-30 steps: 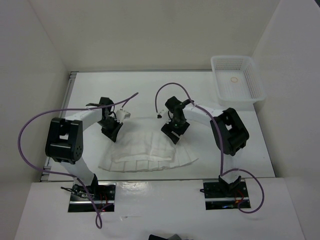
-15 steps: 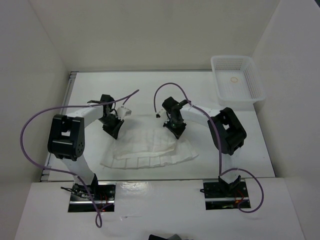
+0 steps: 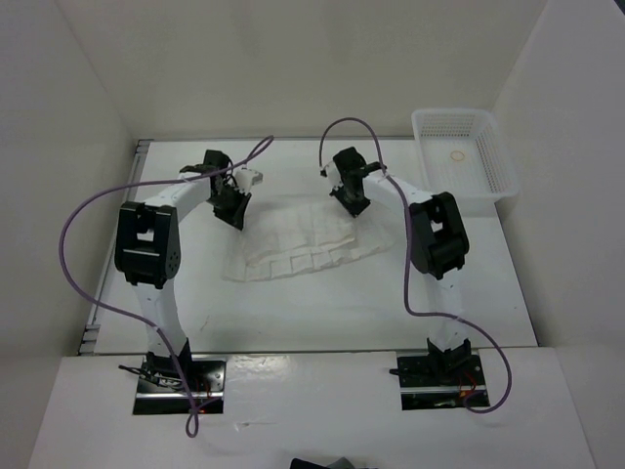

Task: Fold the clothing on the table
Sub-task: Fold the skirt

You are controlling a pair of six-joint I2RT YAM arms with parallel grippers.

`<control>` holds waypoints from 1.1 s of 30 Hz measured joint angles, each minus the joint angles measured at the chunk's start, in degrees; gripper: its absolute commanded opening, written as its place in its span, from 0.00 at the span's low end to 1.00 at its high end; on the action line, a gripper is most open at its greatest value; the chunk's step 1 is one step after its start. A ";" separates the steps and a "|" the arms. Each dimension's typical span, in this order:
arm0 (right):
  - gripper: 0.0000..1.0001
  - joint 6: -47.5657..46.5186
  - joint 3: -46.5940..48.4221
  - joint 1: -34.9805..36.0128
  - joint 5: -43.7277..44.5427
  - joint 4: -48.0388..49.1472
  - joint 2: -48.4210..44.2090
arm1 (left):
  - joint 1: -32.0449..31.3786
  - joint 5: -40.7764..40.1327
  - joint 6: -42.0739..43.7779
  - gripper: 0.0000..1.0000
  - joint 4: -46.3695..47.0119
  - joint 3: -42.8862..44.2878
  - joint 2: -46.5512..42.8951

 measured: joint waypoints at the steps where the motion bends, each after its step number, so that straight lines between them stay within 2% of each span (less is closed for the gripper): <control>1: 0.00 -0.46 1.60 -0.44 0.66 0.66 0.85 | 0.00 0.09 -0.48 0.05 0.24 1.38 0.87; 6: 0.00 -2.23 9.57 -1.40 2.71 1.33 5.16 | 0.04 0.24 -2.56 0.05 0.98 6.51 5.33; 8: 0.08 -2.69 12.11 -1.62 3.19 1.62 6.80 | 0.04 0.28 -2.91 0.05 1.18 7.30 6.60; 9: 0.29 -2.84 13.14 -1.68 3.39 1.66 7.50 | 0.04 0.28 -2.99 0.06 1.20 7.50 7.10; 12: 0.55 -2.93 14.75 -1.70 4.48 1.92 9.16 | 0.07 0.26 -3.13 0.25 1.01 7.91 7.63; 13: 0.70 -2.99 14.78 -1.77 4.79 1.92 9.44 | 0.13 0.15 -3.17 0.30 0.92 8.09 7.63; 16: 0.86 -2.82 14.78 -1.95 5.14 1.70 9.40 | 0.59 0.00 -3.69 0.48 0.92 8.31 7.56; 18: 0.90 -2.43 14.25 -2.08 5.05 1.92 8.37 | 1.18 -0.02 -4.28 0.58 0.35 8.31 7.04; 20: 0.92 -2.03 12.61 -2.08 4.76 2.01 6.25 | 1.81 0.02 -4.28 0.63 -0.46 8.31 5.62; 24: 0.92 -1.03 7.41 -2.38 2.80 2.05 -1.79 | 3.28 0.55 -4.17 0.76 -1.03 6.75 -1.09; 29: 0.92 0.39 1.20 -4.57 -2.19 2.89 -14.45 | 6.56 4.83 -3.13 0.78 0.04 1.29 -9.49; 33: 0.92 1.38 -3.10 -7.30 -5.68 4.20 -21.49 | 9.14 9.99 -0.70 0.75 0.26 -1.16 -7.52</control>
